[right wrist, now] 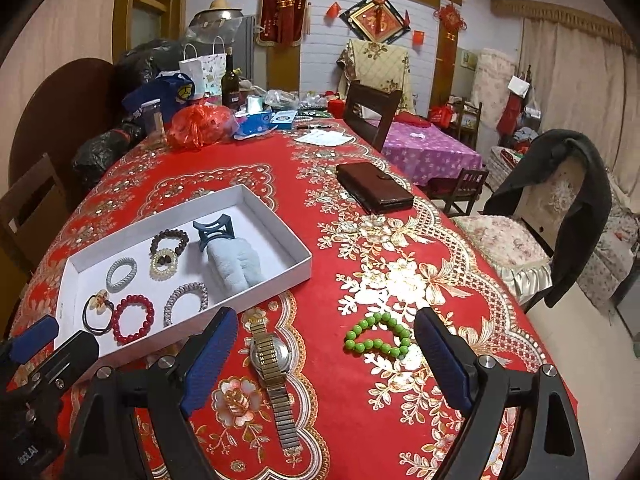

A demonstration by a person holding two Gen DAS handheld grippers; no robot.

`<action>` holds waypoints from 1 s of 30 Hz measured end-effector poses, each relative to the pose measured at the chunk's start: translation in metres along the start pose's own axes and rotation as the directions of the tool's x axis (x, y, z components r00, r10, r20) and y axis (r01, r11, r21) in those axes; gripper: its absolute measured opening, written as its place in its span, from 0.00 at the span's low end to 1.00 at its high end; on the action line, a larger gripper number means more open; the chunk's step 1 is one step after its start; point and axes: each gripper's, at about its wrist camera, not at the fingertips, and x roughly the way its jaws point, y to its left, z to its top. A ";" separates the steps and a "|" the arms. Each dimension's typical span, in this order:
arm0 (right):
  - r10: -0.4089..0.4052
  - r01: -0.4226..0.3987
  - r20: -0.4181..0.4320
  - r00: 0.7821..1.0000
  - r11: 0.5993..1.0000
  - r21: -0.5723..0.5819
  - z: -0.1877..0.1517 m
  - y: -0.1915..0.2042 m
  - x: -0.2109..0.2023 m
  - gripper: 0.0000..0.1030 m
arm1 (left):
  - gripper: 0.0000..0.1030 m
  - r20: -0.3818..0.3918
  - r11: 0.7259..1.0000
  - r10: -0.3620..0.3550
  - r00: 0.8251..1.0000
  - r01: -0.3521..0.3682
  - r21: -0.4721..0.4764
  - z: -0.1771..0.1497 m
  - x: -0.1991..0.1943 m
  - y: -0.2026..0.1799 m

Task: Organize jewelry
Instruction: 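Withdraw both tools from the box toward the gold watch and green bracelet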

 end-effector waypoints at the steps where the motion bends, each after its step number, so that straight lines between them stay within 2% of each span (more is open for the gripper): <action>1: -0.001 0.001 -0.001 1.000 1.000 0.000 0.000 0.000 0.001 0.85 | 0.75 0.000 1.000 0.000 1.000 0.000 -0.001 -0.001 0.000 0.000; 10: 0.009 -0.009 -0.008 1.000 1.000 0.002 -0.001 -0.004 0.004 0.85 | 0.76 -0.017 1.000 -0.008 1.000 0.008 0.002 -0.007 0.003 -0.004; 13: 0.038 -0.037 -0.011 0.999 0.999 0.038 -0.003 -0.026 0.013 0.85 | 0.76 -0.046 0.999 -0.027 0.999 0.029 0.033 -0.014 0.011 -0.010; 15: 0.065 -0.062 -0.047 0.997 0.996 0.067 -0.009 -0.045 0.026 0.85 | 0.75 -0.080 0.997 -0.045 0.996 0.050 0.059 -0.020 0.019 -0.016; 21: 0.037 -0.013 -0.142 0.989 0.986 0.165 -0.037 -0.104 0.054 0.85 | 0.75 -0.184 0.985 -0.085 0.979 0.111 0.136 -0.035 0.054 -0.049; 26: -0.002 0.027 -0.179 0.984 0.990 0.139 -0.056 -0.127 0.059 0.85 | 0.75 -0.228 0.977 -0.124 0.966 0.159 0.141 -0.036 0.084 -0.078; 30: 0.001 0.025 -0.184 0.983 0.990 0.141 -0.064 -0.141 0.057 0.85 | 0.75 -0.218 0.984 -0.086 0.972 0.117 0.131 -0.028 0.106 -0.093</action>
